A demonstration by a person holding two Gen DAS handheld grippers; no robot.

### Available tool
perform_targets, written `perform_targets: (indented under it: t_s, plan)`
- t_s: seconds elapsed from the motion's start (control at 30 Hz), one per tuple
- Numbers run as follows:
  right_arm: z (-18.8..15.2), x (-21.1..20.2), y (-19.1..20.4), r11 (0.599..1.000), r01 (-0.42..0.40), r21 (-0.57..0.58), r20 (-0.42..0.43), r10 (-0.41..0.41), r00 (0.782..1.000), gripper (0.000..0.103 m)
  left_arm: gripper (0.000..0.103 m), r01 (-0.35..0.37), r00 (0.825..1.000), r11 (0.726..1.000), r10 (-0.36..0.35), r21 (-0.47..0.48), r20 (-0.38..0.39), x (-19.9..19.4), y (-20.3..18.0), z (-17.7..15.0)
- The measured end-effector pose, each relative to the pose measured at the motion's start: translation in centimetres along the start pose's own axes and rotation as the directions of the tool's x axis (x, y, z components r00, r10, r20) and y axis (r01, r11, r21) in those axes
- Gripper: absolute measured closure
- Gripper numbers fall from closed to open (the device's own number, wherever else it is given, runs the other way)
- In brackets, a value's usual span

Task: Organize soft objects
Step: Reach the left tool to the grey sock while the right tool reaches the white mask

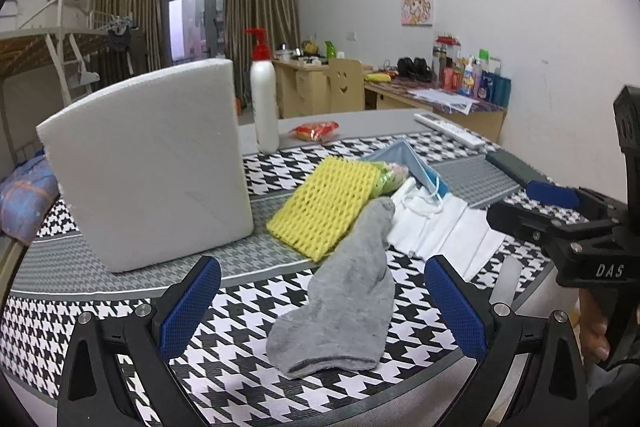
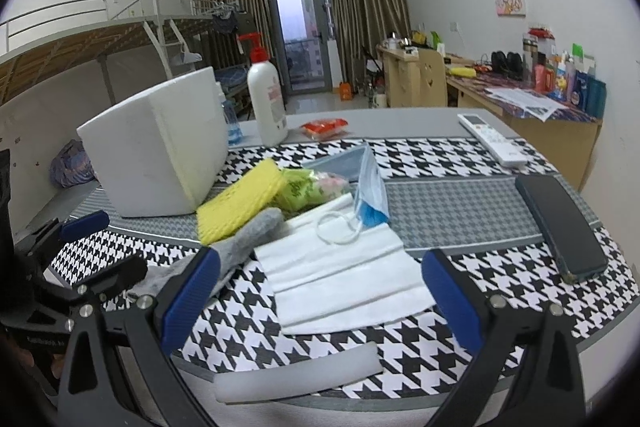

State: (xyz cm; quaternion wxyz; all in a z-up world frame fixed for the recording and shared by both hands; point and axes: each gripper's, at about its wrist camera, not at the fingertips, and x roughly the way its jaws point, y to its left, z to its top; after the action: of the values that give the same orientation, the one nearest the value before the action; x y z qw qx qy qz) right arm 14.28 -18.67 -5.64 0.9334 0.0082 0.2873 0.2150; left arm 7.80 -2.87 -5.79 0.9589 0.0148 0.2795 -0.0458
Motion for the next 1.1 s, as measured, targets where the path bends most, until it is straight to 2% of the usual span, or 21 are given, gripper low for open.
perform_targets:
  t_s: [0.23, 0.43, 0.57, 0.77, 0.87, 1.1]
  plan:
    - [-0.2, 0.7, -0.6, 1.0, 0.023, 0.013, -0.047, -0.023, 0.999, 0.001, 0.001, 0.02, 0.998, 1.0, -0.019, 0.019, -0.064, 1.4, -0.6, -0.3]
    - [-0.2, 0.8, -0.7, 1.0, 0.026, 0.011, -0.053, -0.025, 0.998, 0.001, 0.002, 0.004, 0.995, 1.0, -0.001, 0.021, -0.105, 2.8, -0.8, -0.5]
    - [-0.1, 1.5, -0.6, 1.0, 0.026, 0.007, -0.073, -0.025, 0.997, 0.001, 0.006, 0.002, 0.992, 1.0, 0.002, 0.031, -0.127, 3.5, -1.0, -0.5]
    - [0.0, 2.5, -0.8, 0.999, 0.038, 0.003, -0.111, -0.038, 0.993, 0.001, 0.007, -0.011, 0.987, 1.0, 0.016, 0.028, -0.162, 4.4, -1.1, -0.8]
    - [-0.1, 3.0, -0.6, 0.999, 0.043, -0.008, -0.126, -0.043, 0.991, 0.001, 0.012, -0.008, 0.984, 0.999, 0.014, 0.038, -0.176, 4.8, -1.4, -0.9]
    - [0.0, 3.8, -0.3, 0.998, 0.054, -0.033, -0.151, -0.059, 0.987, 0.001, 0.016, -0.015, 0.98, 0.999, 0.022, 0.034, -0.198, 5.4, -1.2, -1.0]
